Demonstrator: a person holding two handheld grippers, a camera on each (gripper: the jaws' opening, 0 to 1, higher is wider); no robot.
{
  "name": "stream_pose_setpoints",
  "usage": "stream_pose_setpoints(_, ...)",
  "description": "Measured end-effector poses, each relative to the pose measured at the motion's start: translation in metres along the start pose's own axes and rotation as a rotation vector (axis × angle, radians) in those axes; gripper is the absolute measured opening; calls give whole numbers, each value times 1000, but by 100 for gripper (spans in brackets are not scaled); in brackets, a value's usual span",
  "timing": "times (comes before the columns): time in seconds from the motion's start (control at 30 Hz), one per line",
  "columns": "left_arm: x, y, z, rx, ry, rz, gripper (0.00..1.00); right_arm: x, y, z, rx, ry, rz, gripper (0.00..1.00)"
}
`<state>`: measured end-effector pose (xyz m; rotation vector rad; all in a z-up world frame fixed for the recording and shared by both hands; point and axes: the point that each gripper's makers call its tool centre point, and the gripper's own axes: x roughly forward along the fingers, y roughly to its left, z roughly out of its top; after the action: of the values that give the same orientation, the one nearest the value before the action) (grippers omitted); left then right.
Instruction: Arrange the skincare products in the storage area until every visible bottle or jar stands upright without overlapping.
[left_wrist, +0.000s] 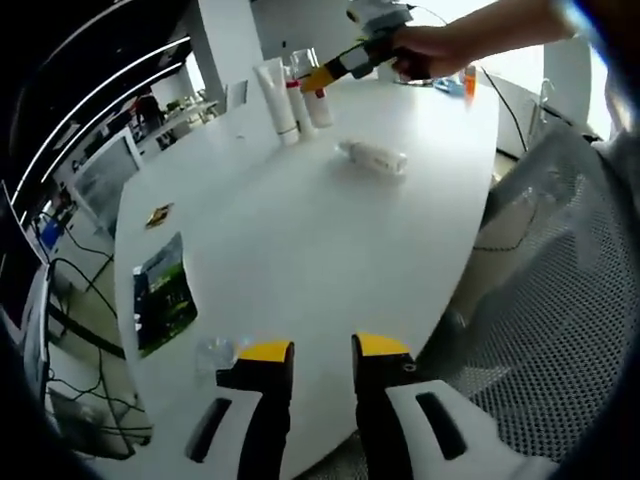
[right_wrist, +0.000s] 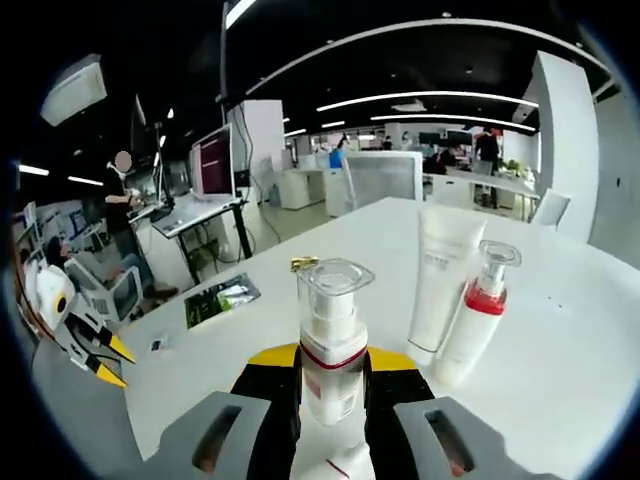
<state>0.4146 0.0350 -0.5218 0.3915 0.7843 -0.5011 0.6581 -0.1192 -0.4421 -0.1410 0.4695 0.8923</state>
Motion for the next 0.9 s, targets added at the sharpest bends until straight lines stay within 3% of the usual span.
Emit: stream_pose_setpoints(0.9,3,-3,-5,1,23,-19,18,34,-22,1,-79,36,-30,18)
